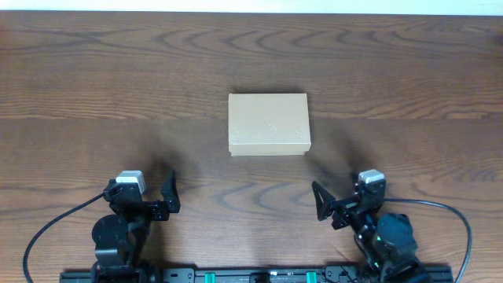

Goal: Pack container

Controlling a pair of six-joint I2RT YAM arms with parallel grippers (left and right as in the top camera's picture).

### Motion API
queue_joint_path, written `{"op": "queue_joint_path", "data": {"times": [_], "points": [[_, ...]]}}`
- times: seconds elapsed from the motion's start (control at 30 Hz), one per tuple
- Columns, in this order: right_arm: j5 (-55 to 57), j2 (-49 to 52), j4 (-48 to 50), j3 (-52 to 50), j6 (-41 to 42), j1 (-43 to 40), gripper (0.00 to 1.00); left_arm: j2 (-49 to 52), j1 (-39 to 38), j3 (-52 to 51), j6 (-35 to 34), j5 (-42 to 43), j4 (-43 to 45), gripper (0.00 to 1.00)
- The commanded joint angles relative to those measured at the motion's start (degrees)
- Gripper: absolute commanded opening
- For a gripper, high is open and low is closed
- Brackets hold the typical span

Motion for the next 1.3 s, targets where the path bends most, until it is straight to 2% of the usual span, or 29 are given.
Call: {"op": "queue_joint_path", "data": {"times": [0.0,0.37,1.27], "points": [[1.5,-3.1,1.6,-1.9,-0.5,1.4,0.99,-0.4,0.3,-1.3,0.6,-0.5,-0.2,0.95],[2.7,-3.1,3.1,-2.2,-0.7,5.5,0.99,-0.4,0.3,-1.3,0.6,-0.5,-0.2,0.95],[2.7,-3.1,3.0,-2.2,-0.7,5.6,0.99,-0.4,0.3,-1.3,0.6,-0.5,-0.2,0.95]]}}
